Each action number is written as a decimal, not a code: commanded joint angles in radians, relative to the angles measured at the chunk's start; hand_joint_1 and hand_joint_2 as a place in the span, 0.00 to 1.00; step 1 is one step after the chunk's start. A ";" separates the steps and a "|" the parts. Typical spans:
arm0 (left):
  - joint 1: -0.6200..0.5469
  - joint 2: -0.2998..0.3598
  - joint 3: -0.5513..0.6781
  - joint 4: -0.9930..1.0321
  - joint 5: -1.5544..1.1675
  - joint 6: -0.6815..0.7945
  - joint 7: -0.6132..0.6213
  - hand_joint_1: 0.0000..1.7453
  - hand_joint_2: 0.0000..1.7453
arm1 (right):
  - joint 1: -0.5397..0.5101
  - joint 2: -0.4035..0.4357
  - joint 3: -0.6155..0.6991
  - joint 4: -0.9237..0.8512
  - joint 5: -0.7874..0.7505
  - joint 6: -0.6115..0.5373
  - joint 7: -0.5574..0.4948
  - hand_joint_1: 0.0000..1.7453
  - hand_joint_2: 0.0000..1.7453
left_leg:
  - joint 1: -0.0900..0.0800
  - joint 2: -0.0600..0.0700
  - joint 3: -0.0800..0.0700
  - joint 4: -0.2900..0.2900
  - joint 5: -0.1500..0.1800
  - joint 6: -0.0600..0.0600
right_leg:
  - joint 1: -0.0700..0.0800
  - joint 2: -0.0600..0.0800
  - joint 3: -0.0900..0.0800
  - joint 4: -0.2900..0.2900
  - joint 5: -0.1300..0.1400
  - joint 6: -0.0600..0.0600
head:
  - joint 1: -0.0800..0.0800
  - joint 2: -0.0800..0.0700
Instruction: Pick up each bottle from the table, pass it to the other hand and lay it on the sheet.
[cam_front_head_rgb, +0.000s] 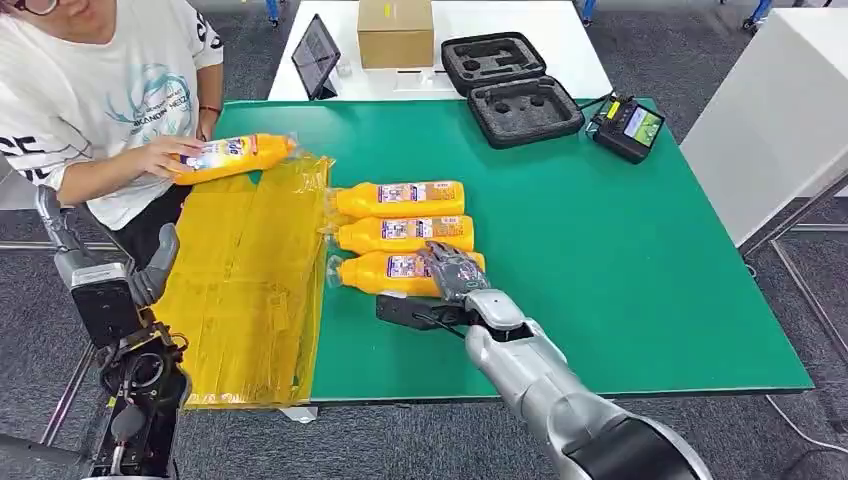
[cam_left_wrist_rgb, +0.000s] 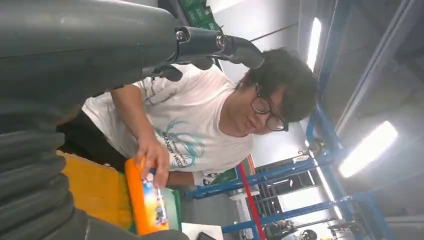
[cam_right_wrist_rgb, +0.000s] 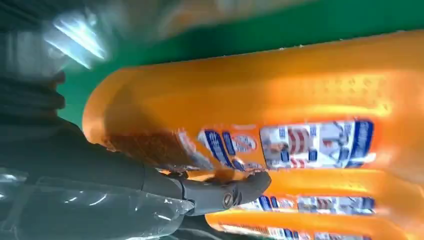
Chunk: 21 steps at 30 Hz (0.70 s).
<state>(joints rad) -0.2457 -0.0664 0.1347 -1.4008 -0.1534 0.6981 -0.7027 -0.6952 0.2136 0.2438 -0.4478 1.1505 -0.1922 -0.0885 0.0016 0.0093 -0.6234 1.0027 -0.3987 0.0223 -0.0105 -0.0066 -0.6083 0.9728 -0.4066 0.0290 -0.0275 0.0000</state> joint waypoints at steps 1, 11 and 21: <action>-0.019 -0.003 0.024 0.061 0.012 0.000 0.005 0.00 1.00 | -0.061 -0.006 0.021 0.138 -0.002 0.059 0.069 0.00 1.00 | 0.000 -0.001 0.003 0.000 -0.001 -0.001 | 0.000 0.000 0.003 0.000 -0.001 -0.001 | 0.000 0.000; -0.022 -0.005 0.029 0.075 0.023 0.000 0.005 0.00 1.00 | -0.075 -0.032 -0.014 0.156 -0.034 0.136 0.168 0.00 1.00 | 0.000 -0.003 0.004 -0.001 0.000 0.000 | 0.000 -0.002 0.005 -0.002 -0.001 -0.001 | 0.000 0.000; -0.022 -0.012 0.028 0.076 0.024 0.000 0.005 0.00 1.00 | -0.069 -0.030 -0.060 0.136 -0.104 0.143 0.096 0.77 1.00 | 0.001 -0.003 0.005 -0.001 -0.001 -0.001 | 0.001 -0.002 0.006 -0.001 -0.002 -0.001 | 0.000 0.000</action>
<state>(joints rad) -0.2443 -0.0664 0.1495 -1.3832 -0.1343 0.6981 -0.7023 -0.7559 0.1942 0.2369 -0.3758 1.0865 -0.0648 0.0576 0.0015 0.0093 -0.6228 1.0029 -0.3980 0.0231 -0.0106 -0.0068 -0.6079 0.9727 -0.4061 0.0297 -0.0271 0.0000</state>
